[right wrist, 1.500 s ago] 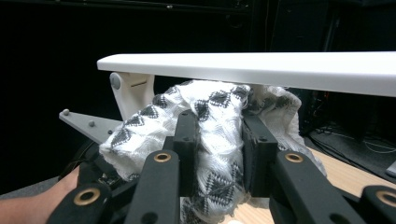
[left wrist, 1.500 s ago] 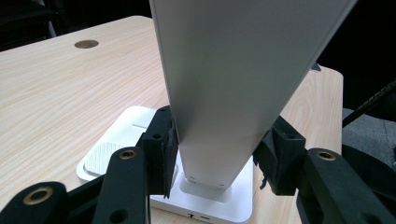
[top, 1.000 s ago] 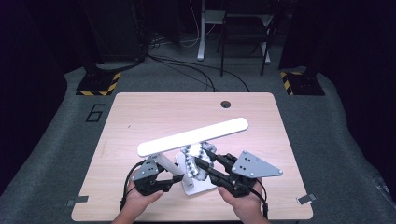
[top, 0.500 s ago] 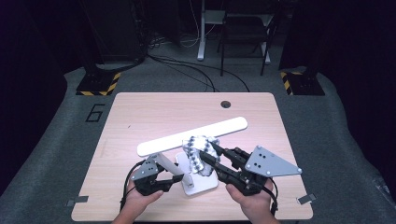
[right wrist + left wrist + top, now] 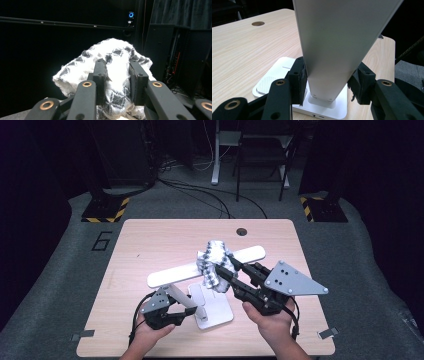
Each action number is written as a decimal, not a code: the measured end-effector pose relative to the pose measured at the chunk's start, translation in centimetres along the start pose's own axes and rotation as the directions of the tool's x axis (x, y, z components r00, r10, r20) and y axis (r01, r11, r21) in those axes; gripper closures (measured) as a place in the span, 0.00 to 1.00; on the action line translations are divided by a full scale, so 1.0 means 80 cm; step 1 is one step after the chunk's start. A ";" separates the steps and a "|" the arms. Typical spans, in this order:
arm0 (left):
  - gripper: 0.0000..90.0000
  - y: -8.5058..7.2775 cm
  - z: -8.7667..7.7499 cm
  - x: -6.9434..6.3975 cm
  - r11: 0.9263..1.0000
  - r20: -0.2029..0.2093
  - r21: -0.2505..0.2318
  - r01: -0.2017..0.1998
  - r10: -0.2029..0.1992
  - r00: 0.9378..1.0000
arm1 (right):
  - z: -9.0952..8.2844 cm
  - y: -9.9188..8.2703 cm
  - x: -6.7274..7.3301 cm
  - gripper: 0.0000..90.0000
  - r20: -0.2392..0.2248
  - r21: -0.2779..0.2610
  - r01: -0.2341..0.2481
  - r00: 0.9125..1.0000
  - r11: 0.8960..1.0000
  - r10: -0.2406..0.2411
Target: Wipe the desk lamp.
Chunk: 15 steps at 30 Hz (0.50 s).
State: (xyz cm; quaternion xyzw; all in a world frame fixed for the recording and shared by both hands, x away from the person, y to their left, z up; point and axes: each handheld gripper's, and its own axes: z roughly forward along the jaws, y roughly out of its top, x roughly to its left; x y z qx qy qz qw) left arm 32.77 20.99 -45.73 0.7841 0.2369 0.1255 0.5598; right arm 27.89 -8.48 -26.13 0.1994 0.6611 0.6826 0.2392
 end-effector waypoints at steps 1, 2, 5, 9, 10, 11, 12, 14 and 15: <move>0.59 0.000 0.000 0.000 1.000 0.000 0.000 0.000 0.000 1.000 | 0.000 0.002 -0.001 0.79 0.005 -0.002 0.000 1.000 1.000 0.000; 0.59 0.000 0.000 0.000 1.000 0.000 0.000 0.001 -0.001 1.000 | 0.001 0.004 -0.002 0.79 0.007 -0.004 0.005 1.000 1.000 -0.005; 0.59 0.000 0.000 0.000 1.000 0.000 0.001 0.000 0.000 1.000 | 0.003 0.008 -0.004 0.79 0.012 0.001 0.008 1.000 1.000 -0.008; 0.59 0.000 0.000 0.000 1.000 -0.001 0.001 0.000 0.000 1.000 | 0.009 0.009 -0.005 0.79 0.020 0.010 0.023 1.000 1.000 -0.023; 0.59 0.000 0.000 0.000 1.000 -0.001 0.002 0.000 0.000 1.000 | 0.011 0.007 -0.004 0.79 0.024 0.025 0.015 1.000 1.000 -0.016; 0.59 0.000 0.000 0.000 1.000 -0.001 0.002 0.000 0.000 1.000 | 0.014 0.005 -0.005 0.79 0.027 0.034 0.021 0.999 0.999 -0.022; 0.59 0.000 0.000 0.000 1.000 -0.001 0.002 0.000 0.000 1.000 | 0.018 0.001 -0.006 0.79 0.028 0.038 0.024 0.999 0.999 -0.025; 0.59 0.000 0.000 0.000 1.000 -0.001 0.001 0.000 0.000 1.000 | 0.025 -0.007 -0.008 0.79 0.028 0.055 0.013 0.999 0.998 -0.015; 0.59 0.000 0.000 0.000 1.000 -0.001 0.001 -0.001 0.001 1.000 | 0.027 -0.009 -0.008 0.79 0.029 0.063 0.012 0.999 0.998 -0.014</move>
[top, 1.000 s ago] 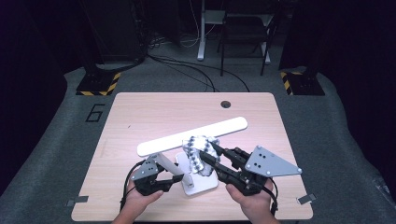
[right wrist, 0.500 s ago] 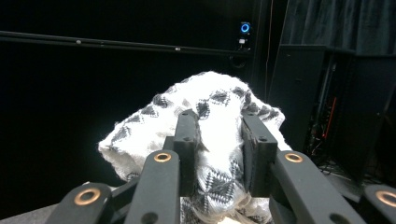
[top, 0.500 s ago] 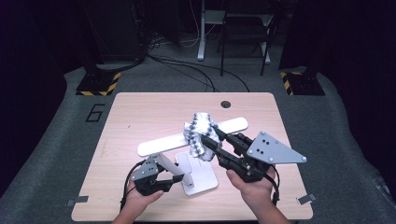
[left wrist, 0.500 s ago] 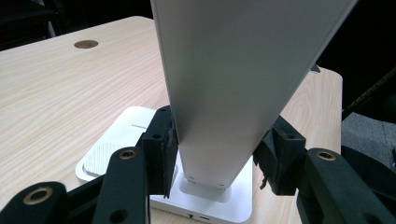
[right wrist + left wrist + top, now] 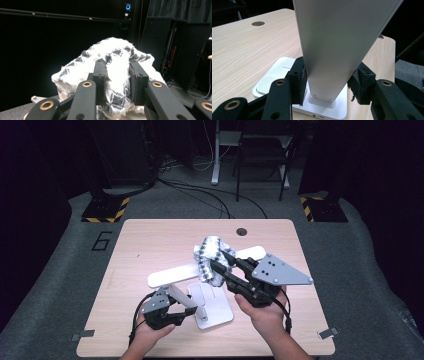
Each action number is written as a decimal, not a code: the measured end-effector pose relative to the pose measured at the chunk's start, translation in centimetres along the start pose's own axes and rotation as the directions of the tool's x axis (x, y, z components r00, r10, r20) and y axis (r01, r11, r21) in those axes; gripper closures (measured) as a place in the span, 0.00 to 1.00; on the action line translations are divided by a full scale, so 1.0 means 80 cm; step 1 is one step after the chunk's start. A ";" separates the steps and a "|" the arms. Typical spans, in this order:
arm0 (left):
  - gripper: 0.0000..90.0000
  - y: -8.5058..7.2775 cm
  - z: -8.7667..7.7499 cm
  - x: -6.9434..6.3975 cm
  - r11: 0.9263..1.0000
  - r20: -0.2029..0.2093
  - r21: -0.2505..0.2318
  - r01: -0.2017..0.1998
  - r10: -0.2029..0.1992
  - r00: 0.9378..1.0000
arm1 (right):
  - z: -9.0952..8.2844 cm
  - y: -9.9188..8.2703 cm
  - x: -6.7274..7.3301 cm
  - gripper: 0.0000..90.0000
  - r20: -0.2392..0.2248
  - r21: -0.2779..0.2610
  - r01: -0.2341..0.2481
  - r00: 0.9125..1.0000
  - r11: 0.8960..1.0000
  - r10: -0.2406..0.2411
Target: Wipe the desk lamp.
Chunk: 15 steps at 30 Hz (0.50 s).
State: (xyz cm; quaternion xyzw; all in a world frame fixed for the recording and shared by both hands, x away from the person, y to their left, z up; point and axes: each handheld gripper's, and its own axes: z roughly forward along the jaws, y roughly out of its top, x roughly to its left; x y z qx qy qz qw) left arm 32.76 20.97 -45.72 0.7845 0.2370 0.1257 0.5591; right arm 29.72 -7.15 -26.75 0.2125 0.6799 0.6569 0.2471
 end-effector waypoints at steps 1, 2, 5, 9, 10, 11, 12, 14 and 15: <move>0.59 0.000 0.000 0.000 1.000 0.000 -0.001 0.000 0.000 1.000 | 0.003 -0.003 0.000 0.79 0.002 0.003 -0.009 1.000 1.000 0.009; 0.59 0.000 0.000 0.000 1.000 0.001 0.000 0.000 0.000 1.000 | 0.005 -0.006 -0.001 0.79 0.001 0.005 -0.015 1.000 1.000 0.015; 0.59 0.000 0.000 0.000 1.000 0.001 0.000 -0.001 0.001 1.000 | 0.013 -0.011 -0.002 0.78 0.013 0.009 -0.025 1.000 1.000 0.024; 0.59 0.000 0.000 0.000 1.000 0.000 -0.001 0.001 -0.001 1.000 | 0.020 -0.016 0.001 0.78 0.024 0.025 -0.036 0.999 0.999 0.035; 0.59 0.000 0.000 0.000 1.000 0.000 0.000 0.001 -0.001 1.000 | 0.021 -0.017 0.000 0.78 0.024 0.019 -0.027 0.999 0.999 0.026; 0.59 0.000 0.000 0.000 1.000 0.000 0.000 0.001 -0.001 1.000 | 0.023 -0.018 0.002 0.78 0.025 0.020 -0.031 0.999 0.999 0.030; 0.59 0.000 0.000 0.000 1.000 0.000 0.000 0.001 -0.001 1.000 | 0.024 -0.019 0.002 0.78 0.025 0.019 -0.029 0.999 0.999 0.029; 0.59 0.000 0.000 0.000 1.000 0.000 0.000 0.002 -0.002 1.000 | 0.027 -0.021 0.005 0.78 0.026 0.020 -0.039 0.999 0.999 0.039; 0.59 0.000 0.000 0.000 1.000 0.000 0.000 0.003 -0.003 1.000 | 0.029 -0.022 0.007 0.78 0.025 0.016 -0.036 0.999 0.999 0.036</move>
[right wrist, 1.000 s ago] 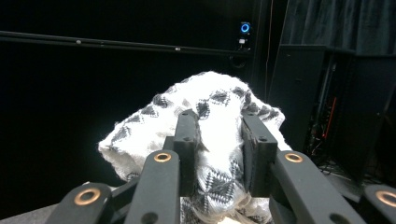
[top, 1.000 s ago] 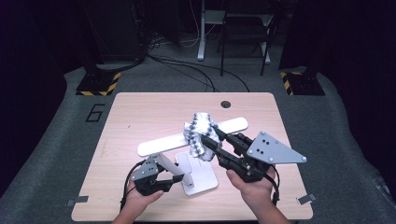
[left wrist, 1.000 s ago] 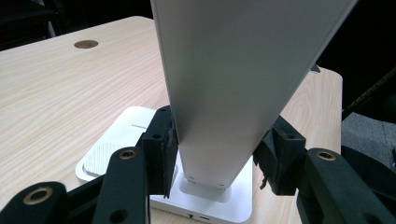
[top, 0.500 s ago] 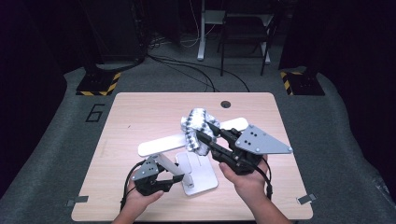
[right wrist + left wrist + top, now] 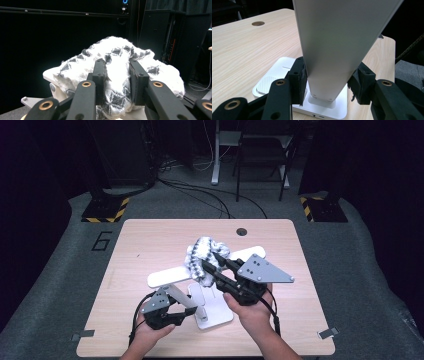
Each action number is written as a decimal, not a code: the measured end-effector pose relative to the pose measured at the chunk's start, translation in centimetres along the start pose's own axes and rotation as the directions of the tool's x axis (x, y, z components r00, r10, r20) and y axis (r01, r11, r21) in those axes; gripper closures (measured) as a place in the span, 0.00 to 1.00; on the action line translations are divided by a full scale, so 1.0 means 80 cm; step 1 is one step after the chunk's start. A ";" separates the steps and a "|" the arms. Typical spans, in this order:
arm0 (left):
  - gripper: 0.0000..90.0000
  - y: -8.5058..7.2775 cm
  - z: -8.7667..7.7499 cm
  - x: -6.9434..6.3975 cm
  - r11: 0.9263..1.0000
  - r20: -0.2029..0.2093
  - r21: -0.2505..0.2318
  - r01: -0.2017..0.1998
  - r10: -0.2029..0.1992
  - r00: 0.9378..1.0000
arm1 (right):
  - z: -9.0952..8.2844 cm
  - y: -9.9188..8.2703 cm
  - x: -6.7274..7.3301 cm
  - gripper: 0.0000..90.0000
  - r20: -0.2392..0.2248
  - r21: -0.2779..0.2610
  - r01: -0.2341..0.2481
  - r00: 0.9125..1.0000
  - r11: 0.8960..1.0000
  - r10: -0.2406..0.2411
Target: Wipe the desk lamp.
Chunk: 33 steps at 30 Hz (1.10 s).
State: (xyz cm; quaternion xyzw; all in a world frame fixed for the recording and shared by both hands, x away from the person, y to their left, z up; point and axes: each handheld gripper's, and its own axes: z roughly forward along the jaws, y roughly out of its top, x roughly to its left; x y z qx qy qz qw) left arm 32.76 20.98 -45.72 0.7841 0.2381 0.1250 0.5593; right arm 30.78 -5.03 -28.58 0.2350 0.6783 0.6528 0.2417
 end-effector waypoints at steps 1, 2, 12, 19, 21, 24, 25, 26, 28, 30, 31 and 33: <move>0.59 0.000 0.000 0.000 1.000 0.000 0.001 -0.002 0.002 1.000 | 0.002 -0.001 0.003 0.78 0.001 0.001 0.004 1.000 1.000 -0.004; 0.59 0.000 0.000 0.000 1.000 -0.001 0.002 -0.003 0.003 1.000 | 0.004 -0.001 0.006 0.78 -0.002 0.001 0.006 1.000 1.000 -0.006; 0.59 0.000 0.000 -0.001 1.000 -0.006 0.002 -0.009 0.009 1.000 | -0.003 -0.003 -0.004 0.78 0.022 0.013 0.039 0.999 0.999 -0.039; 0.59 0.001 0.001 0.000 1.000 0.001 0.005 -0.013 0.013 1.000 | -0.027 -0.004 -0.029 0.79 0.081 0.019 0.036 0.996 0.999 -0.038; 0.59 0.001 0.001 0.000 1.000 0.001 0.005 -0.012 0.012 1.000 | -0.033 -0.004 -0.037 0.79 0.100 0.020 0.027 0.995 0.999 -0.029; 0.59 0.001 0.001 -0.001 1.000 0.000 0.004 -0.011 0.011 1.000 | -0.043 -0.004 -0.049 0.79 0.129 0.019 0.023 0.991 1.000 -0.026; 0.59 0.000 0.001 -0.001 1.000 0.000 0.003 -0.010 0.010 1.000 | -0.047 -0.004 -0.054 0.79 0.140 0.018 0.017 0.990 1.000 -0.019; 0.59 0.000 0.001 -0.001 1.000 0.000 0.003 -0.012 0.012 1.000 | -0.049 -0.004 -0.059 0.79 0.148 0.017 0.019 0.989 1.000 -0.021; 0.59 0.000 0.001 -0.001 1.000 0.000 0.003 -0.011 0.011 1.000 | -0.055 -0.004 -0.067 0.79 0.161 0.016 0.011 0.987 1.000 -0.013; 0.59 0.000 0.001 -0.001 1.000 0.000 0.003 -0.012 0.012 1.000 | -0.061 -0.004 -0.075 0.79 0.169 0.014 0.004 0.986 1.000 -0.006; 0.59 0.001 0.000 -0.001 1.000 0.000 0.007 -0.013 0.013 1.000 | -0.062 -0.004 -0.077 0.79 0.173 0.015 0.001 0.985 1.000 -0.004; 0.59 0.001 0.000 -0.001 1.000 0.000 0.007 -0.012 0.012 1.000 | -0.067 -0.004 -0.082 0.79 0.183 0.013 -0.005 0.983 1.000 0.002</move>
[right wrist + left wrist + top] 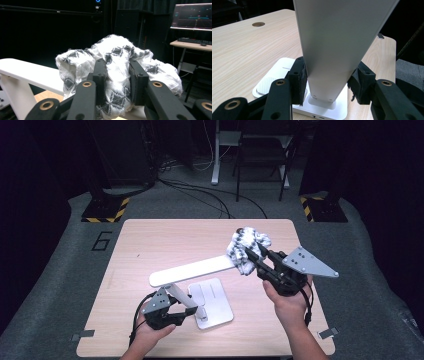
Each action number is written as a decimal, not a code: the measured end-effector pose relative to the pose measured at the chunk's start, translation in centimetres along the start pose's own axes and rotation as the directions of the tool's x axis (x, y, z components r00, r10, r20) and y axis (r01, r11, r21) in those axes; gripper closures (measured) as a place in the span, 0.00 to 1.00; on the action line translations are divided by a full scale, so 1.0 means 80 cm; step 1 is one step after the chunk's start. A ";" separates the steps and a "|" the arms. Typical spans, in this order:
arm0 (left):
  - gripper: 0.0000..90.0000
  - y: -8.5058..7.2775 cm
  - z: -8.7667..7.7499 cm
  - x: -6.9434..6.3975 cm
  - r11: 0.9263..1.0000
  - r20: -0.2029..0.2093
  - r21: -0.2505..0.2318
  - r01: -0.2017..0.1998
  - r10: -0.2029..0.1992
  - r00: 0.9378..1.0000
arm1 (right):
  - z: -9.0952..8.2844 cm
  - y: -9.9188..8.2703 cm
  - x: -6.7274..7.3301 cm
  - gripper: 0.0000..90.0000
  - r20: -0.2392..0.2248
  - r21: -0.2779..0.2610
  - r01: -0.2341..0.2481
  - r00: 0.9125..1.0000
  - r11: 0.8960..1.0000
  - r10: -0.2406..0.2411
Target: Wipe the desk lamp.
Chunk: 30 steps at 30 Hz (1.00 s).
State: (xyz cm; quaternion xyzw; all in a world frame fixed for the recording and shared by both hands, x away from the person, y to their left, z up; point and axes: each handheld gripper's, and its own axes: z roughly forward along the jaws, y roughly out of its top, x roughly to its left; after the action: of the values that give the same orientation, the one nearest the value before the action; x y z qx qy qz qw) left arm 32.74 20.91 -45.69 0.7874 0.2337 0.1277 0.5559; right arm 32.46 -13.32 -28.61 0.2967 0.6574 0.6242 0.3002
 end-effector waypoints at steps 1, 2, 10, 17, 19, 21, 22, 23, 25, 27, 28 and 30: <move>0.59 0.000 0.000 0.000 1.000 0.000 0.000 -0.001 0.001 1.000 | -0.002 0.000 -0.003 0.79 0.005 0.000 0.002 1.000 1.000 -0.002; 0.59 0.000 0.000 0.000 1.000 0.000 -0.004 0.001 -0.001 1.000 | -0.003 0.000 -0.004 0.79 0.009 0.000 0.001 1.000 1.000 -0.001; 0.59 0.000 0.000 0.000 1.000 -0.001 -0.004 0.001 -0.001 1.000 | -0.015 -0.003 -0.028 0.79 0.056 -0.001 -0.037 0.998 0.999 0.037; 0.59 0.000 0.000 0.000 1.000 -0.002 -0.007 0.005 -0.005 1.000 | -0.021 -0.003 -0.029 0.79 0.086 -0.006 -0.021 0.996 1.000 0.022; 0.59 -0.001 0.000 0.000 1.000 -0.004 -0.007 0.007 -0.007 1.000 | -0.021 -0.001 -0.022 0.79 0.106 -0.004 0.023 0.994 1.000 -0.023; 0.59 0.000 -0.001 0.000 1.000 0.001 0.001 0.005 -0.005 1.000 | -0.018 0.001 -0.016 0.79 0.105 -0.003 0.048 0.993 0.999 -0.047; 0.59 0.000 0.000 0.000 1.000 -0.001 -0.002 0.005 -0.005 1.000 | -0.017 0.001 -0.014 0.79 0.100 -0.002 0.059 0.993 0.998 -0.058; 0.59 0.000 0.000 0.000 1.000 0.000 -0.002 0.006 -0.006 1.000 | -0.014 0.002 -0.010 0.79 0.096 0.004 0.070 0.993 0.998 -0.070; 0.59 -0.001 0.000 0.000 1.000 -0.003 -0.008 0.008 -0.008 1.000 | -0.011 0.002 -0.004 0.79 0.093 0.011 0.087 0.992 0.996 -0.088; 0.59 0.000 0.000 0.000 1.000 0.000 -0.002 0.005 -0.005 1.000 | -0.007 0.002 0.001 0.79 0.081 0.013 0.086 0.993 0.996 -0.087; 0.59 0.000 0.000 0.000 1.000 0.000 -0.002 0.005 -0.005 1.000 | -0.006 0.002 0.004 0.79 0.074 0.014 0.084 0.994 0.996 -0.085; 0.59 0.000 0.000 0.000 1.000 0.000 -0.001 0.005 -0.005 1.000 | -0.002 0.001 0.010 0.79 0.059 0.014 0.089 0.994 0.996 -0.090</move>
State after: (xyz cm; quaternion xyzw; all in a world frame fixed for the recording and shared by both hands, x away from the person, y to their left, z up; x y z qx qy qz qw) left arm 32.75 20.91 -45.72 0.7865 0.2355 0.1264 0.5567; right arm 31.84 -12.84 -28.50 0.2873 0.6644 0.5971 0.3456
